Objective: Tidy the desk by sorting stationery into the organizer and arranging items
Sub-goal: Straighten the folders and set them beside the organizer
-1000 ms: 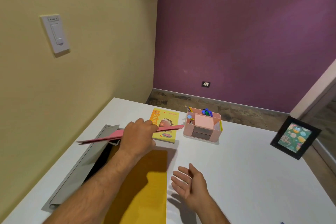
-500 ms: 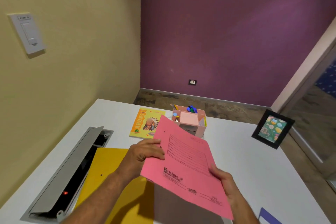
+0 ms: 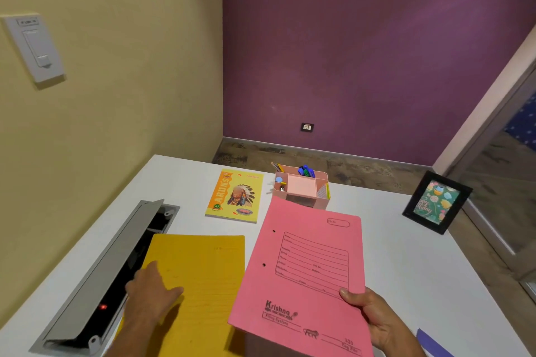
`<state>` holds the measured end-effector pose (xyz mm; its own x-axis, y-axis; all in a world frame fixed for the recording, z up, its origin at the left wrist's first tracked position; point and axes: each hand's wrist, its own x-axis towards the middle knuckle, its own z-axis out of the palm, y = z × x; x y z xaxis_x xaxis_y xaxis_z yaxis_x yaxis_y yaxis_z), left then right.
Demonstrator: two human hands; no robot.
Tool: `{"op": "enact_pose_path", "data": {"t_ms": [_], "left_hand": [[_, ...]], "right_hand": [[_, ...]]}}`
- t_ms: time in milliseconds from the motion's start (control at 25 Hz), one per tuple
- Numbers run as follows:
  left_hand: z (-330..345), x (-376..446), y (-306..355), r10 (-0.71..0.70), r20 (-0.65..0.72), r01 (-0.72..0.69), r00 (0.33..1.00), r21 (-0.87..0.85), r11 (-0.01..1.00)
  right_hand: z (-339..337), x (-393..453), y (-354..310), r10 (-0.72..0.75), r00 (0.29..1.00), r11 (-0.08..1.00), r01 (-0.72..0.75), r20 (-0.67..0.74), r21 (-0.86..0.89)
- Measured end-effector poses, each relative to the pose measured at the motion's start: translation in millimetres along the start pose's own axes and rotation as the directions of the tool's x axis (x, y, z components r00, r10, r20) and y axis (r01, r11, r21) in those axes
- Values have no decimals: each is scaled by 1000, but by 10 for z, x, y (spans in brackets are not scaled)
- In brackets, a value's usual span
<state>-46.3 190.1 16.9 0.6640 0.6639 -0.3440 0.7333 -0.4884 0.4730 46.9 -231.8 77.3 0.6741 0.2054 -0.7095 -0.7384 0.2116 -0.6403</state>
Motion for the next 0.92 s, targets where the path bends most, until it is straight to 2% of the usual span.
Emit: {"op": "enact_pose_path", "data": {"t_ms": [40,120,200,320,440,600,800,920], "left_hand": [[-12,0,-106,-103,15,102,995,53,993],[23,-6,-269,-225,65,216,972,124,969],[114,-1,-371,-257,96,239,962,169,956],[224,-5,-432,-238,44,219,970,259,941],[198,-13,-432,-277,-22,276,961,188,943],[180,-16,-418,-392,-12,390,920,123,913],[266,-36,-359,-387,67,381,919,90,920],[287,-37,-320,-332,128,336,934,-9,942]], "right_hand": [[-15,14,8,4,1000,1000,-5,-8,-13],[-34,39,35,4,1000,1000,-4,-26,-24],[-51,79,59,-5,1000,999,4,-21,-38],[-27,112,85,-9,1000,999,8,-23,-53],[-8,134,111,-18,999,996,15,-41,-83],[-35,186,204,-39,998,994,33,-53,-103],[-31,204,262,-76,995,987,66,-59,-145],[-57,195,263,-94,995,986,89,-28,-143]]}}
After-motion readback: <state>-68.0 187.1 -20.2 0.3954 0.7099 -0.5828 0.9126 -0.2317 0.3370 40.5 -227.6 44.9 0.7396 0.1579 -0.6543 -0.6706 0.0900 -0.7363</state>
